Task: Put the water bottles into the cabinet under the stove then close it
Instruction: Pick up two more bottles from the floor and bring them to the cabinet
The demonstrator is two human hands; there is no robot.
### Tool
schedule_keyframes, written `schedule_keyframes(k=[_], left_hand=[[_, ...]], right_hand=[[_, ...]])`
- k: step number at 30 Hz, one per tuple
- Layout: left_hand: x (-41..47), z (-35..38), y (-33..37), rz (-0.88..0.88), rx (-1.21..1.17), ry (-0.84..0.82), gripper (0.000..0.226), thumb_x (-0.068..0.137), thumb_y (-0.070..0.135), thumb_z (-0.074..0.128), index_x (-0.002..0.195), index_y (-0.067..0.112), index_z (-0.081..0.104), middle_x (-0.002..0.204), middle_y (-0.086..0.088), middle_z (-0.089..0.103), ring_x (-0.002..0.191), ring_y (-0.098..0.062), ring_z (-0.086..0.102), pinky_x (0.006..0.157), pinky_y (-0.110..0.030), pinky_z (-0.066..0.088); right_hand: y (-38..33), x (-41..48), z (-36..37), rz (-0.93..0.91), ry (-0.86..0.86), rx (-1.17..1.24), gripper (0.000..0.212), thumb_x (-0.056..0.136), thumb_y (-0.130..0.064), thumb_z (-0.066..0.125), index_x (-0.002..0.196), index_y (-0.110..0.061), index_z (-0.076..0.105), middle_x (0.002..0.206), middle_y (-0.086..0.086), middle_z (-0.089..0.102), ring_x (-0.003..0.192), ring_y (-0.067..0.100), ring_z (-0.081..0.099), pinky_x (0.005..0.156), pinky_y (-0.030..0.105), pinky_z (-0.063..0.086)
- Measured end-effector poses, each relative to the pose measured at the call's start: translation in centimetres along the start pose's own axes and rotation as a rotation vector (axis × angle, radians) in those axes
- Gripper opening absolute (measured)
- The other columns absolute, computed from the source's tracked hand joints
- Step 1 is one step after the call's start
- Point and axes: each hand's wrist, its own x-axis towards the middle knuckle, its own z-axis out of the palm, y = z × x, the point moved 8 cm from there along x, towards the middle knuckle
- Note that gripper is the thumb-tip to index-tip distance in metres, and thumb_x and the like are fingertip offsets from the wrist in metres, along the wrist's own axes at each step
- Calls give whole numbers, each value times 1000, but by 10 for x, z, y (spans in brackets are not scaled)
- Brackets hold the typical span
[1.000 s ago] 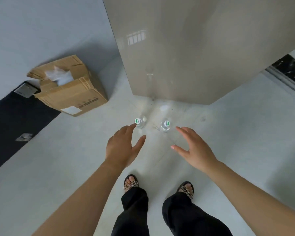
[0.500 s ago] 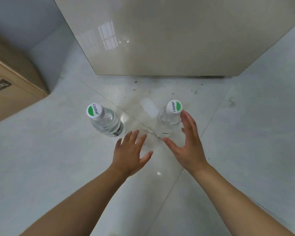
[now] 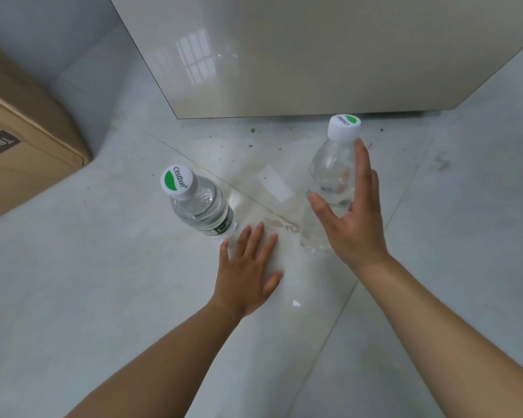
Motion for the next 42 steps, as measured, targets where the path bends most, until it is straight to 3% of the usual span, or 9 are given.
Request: schedule_keyframes(k=[3,7,11,17,23,29,33,38,42], left_hand=[[0,2,0,-2,-5,3,67,84,57,35,140,21,39,149,-10,38,134,-31,40,98,-56,39],[-1,3,-2,6,-6,-33,69,86,58,29,144,22,33,153,-9,30,139,-30,31,103,-55,35],[-23,-9,-8,51,-74,-15,66,88,57,32,145,24,27,157,-5,20,142,-27,24,108,-51,33],[-74,-52,-58,-207,-294,250,52,84,54,47,124,21,50,146,-4,41,125,-24,47,82,-30,47],[-58,-84,-90,-434,-647,444,73,81,45,61,141,18,29,143,3,39,126,-9,42,97,-29,42],[-14,-96,-84,-371,-962,443,71,82,34,66,137,16,24,133,5,45,116,-9,51,100,-29,45],[13,-109,-84,-319,-956,417,87,80,28,71,143,27,12,128,16,43,109,1,52,88,-12,44],[40,-111,-77,-332,-1001,377,83,78,31,72,141,37,19,131,9,49,109,-8,56,87,-26,50],[2,-90,-63,-525,-951,194,76,78,45,69,138,40,23,123,4,56,97,-20,62,76,-31,50]], right_hand=[[5,-28,2,51,-108,-108,84,84,-42,60,136,-53,-5,115,-10,28,86,-15,34,69,1,35],[25,-56,14,114,-160,-97,72,87,-46,50,134,-57,-4,118,-13,32,96,-11,33,80,19,33],[29,-61,25,75,-128,-58,64,88,-55,42,138,-53,2,119,-10,36,103,-1,38,79,15,34],[34,-52,41,134,-216,-92,61,91,-47,47,143,-42,16,123,2,41,92,9,45,76,26,35],[38,-49,38,216,-208,-46,62,91,-40,48,144,-41,16,121,4,40,87,11,43,76,26,34],[40,-59,35,226,-236,-40,61,91,-40,48,143,-41,17,118,-1,39,92,7,43,81,23,34],[45,-65,29,257,-239,-25,60,90,-43,46,143,-43,16,116,-7,37,94,5,44,80,22,34],[56,-63,26,329,-302,-65,58,92,-46,42,142,-45,13,120,-1,40,85,11,46,77,26,36],[37,-34,17,371,-407,-145,56,94,-46,36,142,-44,7,122,7,38,86,21,50,78,30,39]])
